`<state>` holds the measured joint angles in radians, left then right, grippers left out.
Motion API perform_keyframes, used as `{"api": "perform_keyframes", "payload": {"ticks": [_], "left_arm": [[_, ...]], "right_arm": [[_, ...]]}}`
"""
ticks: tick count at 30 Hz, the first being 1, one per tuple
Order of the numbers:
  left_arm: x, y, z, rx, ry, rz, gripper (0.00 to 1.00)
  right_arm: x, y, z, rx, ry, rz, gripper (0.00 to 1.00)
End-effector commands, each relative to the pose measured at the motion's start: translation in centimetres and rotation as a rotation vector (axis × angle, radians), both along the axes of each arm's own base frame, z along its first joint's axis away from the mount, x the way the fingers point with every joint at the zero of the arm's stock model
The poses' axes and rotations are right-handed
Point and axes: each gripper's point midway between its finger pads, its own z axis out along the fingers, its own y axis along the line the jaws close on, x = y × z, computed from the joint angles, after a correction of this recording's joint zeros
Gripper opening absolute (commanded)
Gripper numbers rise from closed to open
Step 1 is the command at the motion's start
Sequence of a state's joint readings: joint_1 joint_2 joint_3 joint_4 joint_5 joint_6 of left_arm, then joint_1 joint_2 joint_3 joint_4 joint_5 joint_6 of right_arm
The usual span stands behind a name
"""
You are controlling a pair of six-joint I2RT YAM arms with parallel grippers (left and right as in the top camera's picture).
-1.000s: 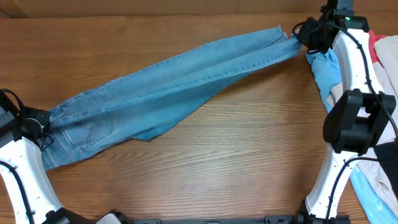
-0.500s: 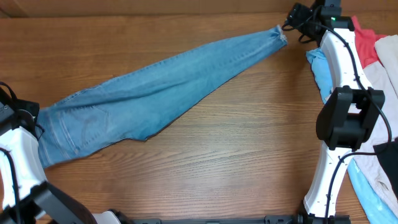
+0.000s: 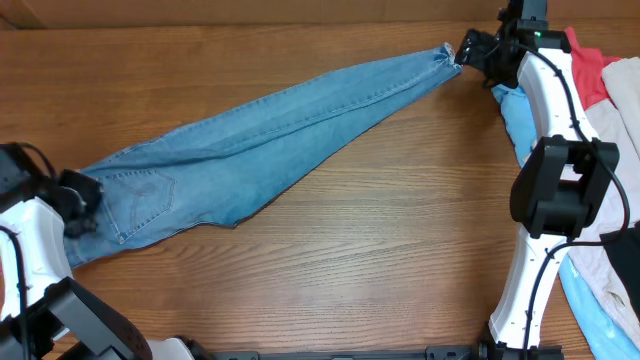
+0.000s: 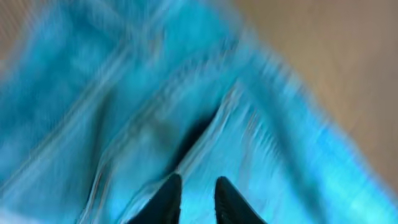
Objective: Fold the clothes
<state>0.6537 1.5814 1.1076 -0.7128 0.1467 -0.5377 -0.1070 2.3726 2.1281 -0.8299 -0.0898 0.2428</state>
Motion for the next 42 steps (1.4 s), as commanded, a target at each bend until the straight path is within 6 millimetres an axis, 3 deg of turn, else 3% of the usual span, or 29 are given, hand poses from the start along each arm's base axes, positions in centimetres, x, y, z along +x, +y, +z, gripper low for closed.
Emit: {"api": "perform_keyframes", "payload": {"ticks": [1,6,13,16,18,26,30,34,36,37,39,40,42], "left_arm": [[-2.0,-2.6,-1.1,0.008,0.154,-0.155,0.20],[-4.2,-3.4,-3.1,0.059,0.289,-0.174,0.21],[-2.1,-1.6,-6.4,0.153,0.200,-0.154,0.25],[-2.8,-2.2,-9.8,0.073,0.275,-0.148,0.23],[-3.3,-3.0,-10.6,0.030,0.297,-0.159,0.24],[-3.5,-5.2,-10.8,-0.080,0.282,-0.188,0.28],[-3.7,-5.2,-10.8,-0.084,0.289,-0.188,0.28],[-3.7,-5.3,-10.8,-0.085,0.289,-0.187,0.28],[-3.7,-5.3,-10.8,-0.085,0.289,-0.187,0.28],[-3.7,-5.3,-10.8,-0.085,0.289,-0.187,0.28],[-3.7,-5.3,-10.8,-0.085,0.289,-0.187,0.28],[-3.7,-5.3,-10.8,-0.085,0.289,-0.187,0.29],[-3.6,-5.3,-10.7,-0.087,0.285,-0.188,0.27]], "right_arm": [[0.4,0.3,0.2,-0.011,-0.016,0.047,0.91],[-0.1,0.4,-0.1,-0.007,0.008,0.046,0.92],[-1.1,0.5,-0.8,0.000,0.057,0.046,0.92],[-1.1,0.5,-2.0,-0.022,0.055,0.086,0.95],[-0.5,0.6,-2.6,-0.025,0.024,0.096,0.96],[3.0,1.8,-3.4,-0.029,-0.159,0.192,0.98],[3.3,2.5,-7.0,-0.042,-0.138,0.241,0.98],[2.8,4.9,-10.2,-0.009,-0.118,0.361,0.99],[2.8,5.7,-10.8,-0.017,-0.116,0.394,0.98],[2.8,6.0,-10.8,-0.020,-0.118,0.402,0.95],[2.9,6.6,-10.8,-0.021,-0.123,0.412,0.80],[2.8,6.7,-10.8,-0.020,-0.119,0.412,0.66],[2.2,6.2,-11.4,-0.036,-0.078,0.392,0.26]]}}
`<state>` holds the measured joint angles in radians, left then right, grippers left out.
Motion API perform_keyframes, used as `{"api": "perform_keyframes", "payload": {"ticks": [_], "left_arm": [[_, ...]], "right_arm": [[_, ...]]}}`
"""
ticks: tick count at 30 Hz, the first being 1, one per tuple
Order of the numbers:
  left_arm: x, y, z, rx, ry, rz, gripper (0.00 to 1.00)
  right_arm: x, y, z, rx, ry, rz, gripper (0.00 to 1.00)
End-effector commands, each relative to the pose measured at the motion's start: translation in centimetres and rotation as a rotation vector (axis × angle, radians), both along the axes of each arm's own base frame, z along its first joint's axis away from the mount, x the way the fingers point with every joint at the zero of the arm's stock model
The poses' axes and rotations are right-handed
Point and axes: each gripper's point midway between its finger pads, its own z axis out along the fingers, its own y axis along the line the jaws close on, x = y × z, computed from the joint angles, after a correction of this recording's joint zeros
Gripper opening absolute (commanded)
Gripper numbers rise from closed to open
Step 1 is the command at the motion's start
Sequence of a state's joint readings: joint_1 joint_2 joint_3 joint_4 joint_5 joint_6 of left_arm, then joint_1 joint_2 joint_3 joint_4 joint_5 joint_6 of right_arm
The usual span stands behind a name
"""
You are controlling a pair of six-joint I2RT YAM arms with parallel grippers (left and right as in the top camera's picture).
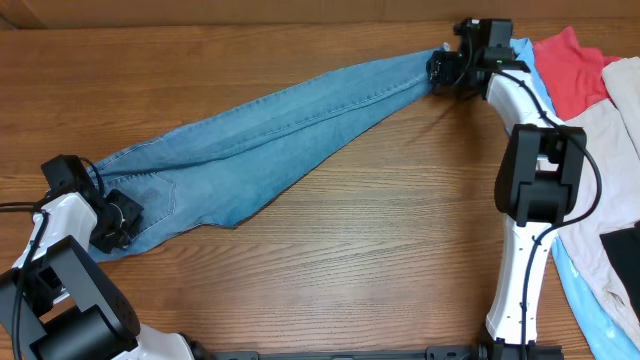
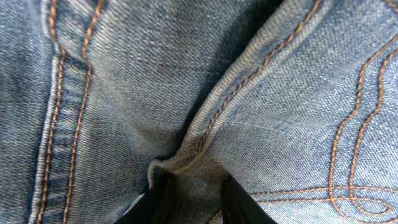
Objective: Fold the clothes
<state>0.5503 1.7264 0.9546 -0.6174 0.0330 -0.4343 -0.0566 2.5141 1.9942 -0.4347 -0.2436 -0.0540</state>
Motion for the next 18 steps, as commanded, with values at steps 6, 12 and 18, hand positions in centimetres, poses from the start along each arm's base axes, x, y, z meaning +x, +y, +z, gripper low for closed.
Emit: {"api": "perform_keyframes", "payload": {"ticks": [6,12,18], "left_arm": [[1.9,0.4,-0.2,-0.011,-0.048,-0.021,0.07],[5.0,2.3,1.0,0.071,-0.178,-0.023,0.07],[7.0,3.5,1.9,0.136,-0.258,-0.061,0.11]], "right_arm": [[-7.1,-5.0,-4.7,-0.206,0.353,-0.172,0.04],[-12.9,-6.9,-1.2,-0.203,0.556,-0.274,0.04],[-21.8,-6.2,0.7,-0.203,0.904,-0.282,0.04]]}}
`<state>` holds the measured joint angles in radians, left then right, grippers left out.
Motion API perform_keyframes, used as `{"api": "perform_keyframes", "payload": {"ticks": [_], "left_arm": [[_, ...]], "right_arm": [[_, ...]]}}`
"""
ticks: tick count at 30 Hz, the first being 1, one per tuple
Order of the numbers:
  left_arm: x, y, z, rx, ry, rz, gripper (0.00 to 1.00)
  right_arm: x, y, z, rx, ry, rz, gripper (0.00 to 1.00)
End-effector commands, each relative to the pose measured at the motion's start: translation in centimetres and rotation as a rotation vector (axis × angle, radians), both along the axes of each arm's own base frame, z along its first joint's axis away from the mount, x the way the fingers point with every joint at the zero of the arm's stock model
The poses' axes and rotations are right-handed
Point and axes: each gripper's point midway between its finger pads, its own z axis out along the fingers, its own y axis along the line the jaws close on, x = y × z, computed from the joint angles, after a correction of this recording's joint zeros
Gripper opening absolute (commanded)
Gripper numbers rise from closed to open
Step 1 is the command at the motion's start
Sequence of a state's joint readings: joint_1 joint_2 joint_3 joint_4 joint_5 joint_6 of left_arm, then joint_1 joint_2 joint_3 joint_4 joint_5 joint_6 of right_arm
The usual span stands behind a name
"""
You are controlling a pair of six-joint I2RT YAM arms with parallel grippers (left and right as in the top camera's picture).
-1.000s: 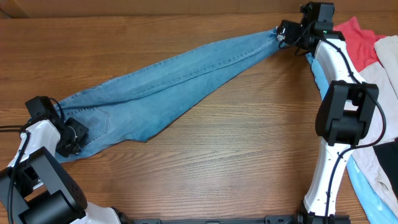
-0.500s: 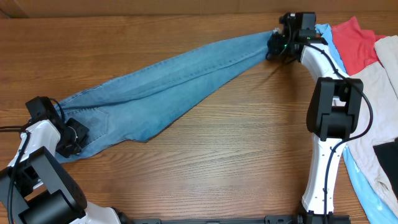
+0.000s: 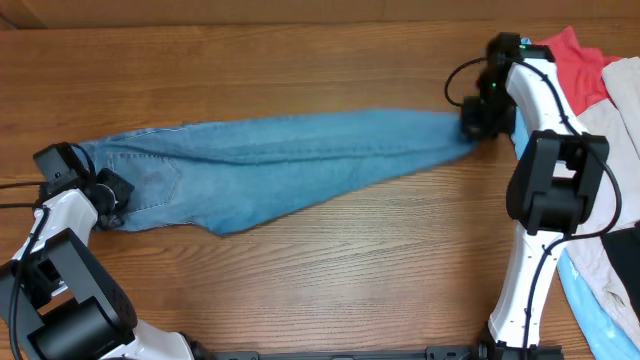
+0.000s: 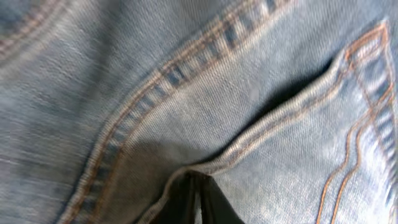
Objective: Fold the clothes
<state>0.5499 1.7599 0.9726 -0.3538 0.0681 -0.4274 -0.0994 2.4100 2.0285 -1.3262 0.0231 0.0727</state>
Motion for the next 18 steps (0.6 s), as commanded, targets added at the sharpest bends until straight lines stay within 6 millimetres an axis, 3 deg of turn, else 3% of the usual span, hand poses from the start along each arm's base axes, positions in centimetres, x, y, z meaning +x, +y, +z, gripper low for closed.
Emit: {"api": "perform_keyframes", "payload": {"ticks": [1,4,8,11,12,14,18], "left_arm": [[1.5,0.8,0.7,0.050,-0.041,-0.048,0.11],[2.1,1.4,1.3,0.072,-0.063,-0.050,0.13],[3.0,2.0,2.9,0.094,-0.072,-0.072,0.11],[3.5,2.2,4.4,0.112,-0.054,-0.123,0.11],[3.4,2.0,4.9,0.099,-0.038,-0.139,0.13],[3.1,1.6,5.2,0.077,-0.016,-0.150,0.13],[2.5,-1.0,6.1,-0.065,0.010,-0.197,0.16]], "right_arm": [[-4.6,-0.6,1.0,-0.034,0.170,-0.033,0.04],[-7.1,-0.4,1.8,-0.027,0.280,-0.041,0.04],[-8.8,-0.3,2.4,-0.025,0.351,-0.054,0.04],[-8.3,-0.3,2.3,-0.026,0.332,-0.055,0.11],[-8.0,-0.4,2.2,-0.028,0.316,-0.055,0.20],[-7.7,-0.7,2.3,-0.035,0.300,-0.058,0.30],[-6.7,-2.5,5.1,-0.039,0.208,-0.115,0.33]]}}
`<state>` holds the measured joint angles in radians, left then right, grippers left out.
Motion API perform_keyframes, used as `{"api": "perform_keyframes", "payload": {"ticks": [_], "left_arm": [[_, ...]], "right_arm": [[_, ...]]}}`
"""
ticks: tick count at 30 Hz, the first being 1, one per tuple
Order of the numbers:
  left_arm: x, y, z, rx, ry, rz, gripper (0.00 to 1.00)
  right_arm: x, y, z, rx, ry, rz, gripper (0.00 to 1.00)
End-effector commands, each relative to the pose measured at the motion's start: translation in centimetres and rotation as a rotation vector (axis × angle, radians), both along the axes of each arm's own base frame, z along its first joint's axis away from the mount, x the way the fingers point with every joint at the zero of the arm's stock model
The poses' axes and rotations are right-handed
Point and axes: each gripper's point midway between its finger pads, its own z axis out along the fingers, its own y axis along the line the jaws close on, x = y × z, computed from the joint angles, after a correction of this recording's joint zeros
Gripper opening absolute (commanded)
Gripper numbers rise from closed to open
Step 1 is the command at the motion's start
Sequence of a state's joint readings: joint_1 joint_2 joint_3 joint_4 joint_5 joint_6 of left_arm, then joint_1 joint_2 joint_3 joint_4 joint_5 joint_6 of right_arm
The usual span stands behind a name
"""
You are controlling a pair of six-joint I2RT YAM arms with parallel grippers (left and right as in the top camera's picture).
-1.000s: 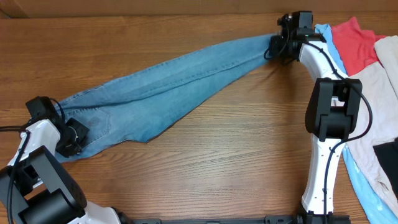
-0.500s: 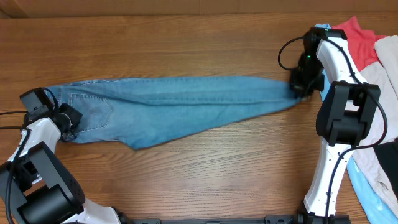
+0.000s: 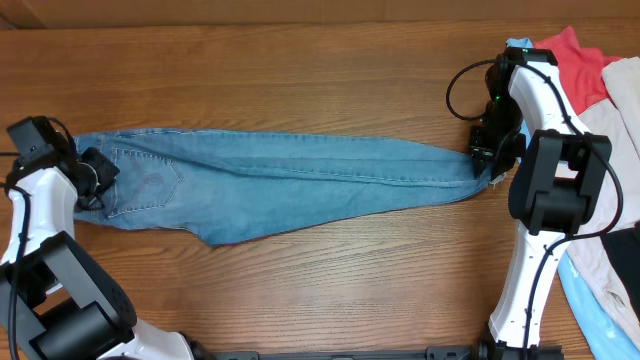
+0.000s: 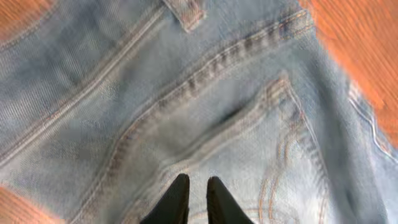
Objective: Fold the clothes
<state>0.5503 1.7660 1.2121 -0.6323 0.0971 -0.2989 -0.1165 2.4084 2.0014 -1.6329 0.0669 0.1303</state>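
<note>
A pair of blue jeans (image 3: 290, 180) lies stretched flat across the wooden table (image 3: 300, 300), with the waist at the left and the leg hems at the right. My left gripper (image 3: 95, 172) is over the waist. In the left wrist view its fingers (image 4: 197, 186) stand a narrow gap apart with no cloth between them, above the back pocket (image 4: 273, 155) and a belt loop (image 4: 186, 11). My right gripper (image 3: 487, 162) sits on the hem end, and the legs are drawn straight to it. Its fingers are hidden from above.
A pile of other clothes lies at the right edge: a red garment (image 3: 575, 60), a pale one (image 3: 615, 140) and a light blue one (image 3: 590, 300) near the right arm's base. Bare wood (image 4: 360, 50) shows beside the waist.
The jeans now lie lower and straighter, with the hem end nearer the front right. My left gripper was shut on a fold at the waist; now it is higher with a gap and no cloth in it.
The jeans first lay slanted from the front left to the back right, with a gripper at each end. Then the left fingers gripped a seam fold at the waist. The jeans came round towards level, and now they lie level across the table.
</note>
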Motion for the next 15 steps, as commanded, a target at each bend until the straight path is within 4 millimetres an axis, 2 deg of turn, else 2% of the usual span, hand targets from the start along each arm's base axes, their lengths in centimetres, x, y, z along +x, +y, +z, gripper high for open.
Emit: {"api": "perform_keyframes", "payload": {"ticks": [1,4,7,9,12,15], "left_arm": [[0.6,-2.1,1.2,-0.109,-0.018,-0.076,0.16],[-0.5,-3.4,0.9,-0.172,0.021,-0.082,0.15],[-2.3,-4.5,0.4,-0.223,0.097,-0.077,0.16],[-3.0,-5.0,0.3,-0.242,0.127,-0.074,0.16],[-3.9,-5.5,0.2,-0.265,0.161,-0.071,0.16],[-3.9,-5.5,0.1,-0.266,0.163,-0.071,0.16]], "right_arm": [[1.6,-2.5,4.7,-0.032,-0.160,-0.065,0.42],[1.6,-4.0,7.1,-0.045,-0.223,-0.101,0.44],[1.5,-4.3,9.1,0.012,-0.288,-0.145,0.44],[1.3,-4.3,9.2,0.025,-0.287,-0.151,0.44],[0.9,-3.1,8.7,0.088,-0.266,-0.126,0.44],[0.4,-2.4,7.9,0.102,-0.240,-0.112,0.44]]}}
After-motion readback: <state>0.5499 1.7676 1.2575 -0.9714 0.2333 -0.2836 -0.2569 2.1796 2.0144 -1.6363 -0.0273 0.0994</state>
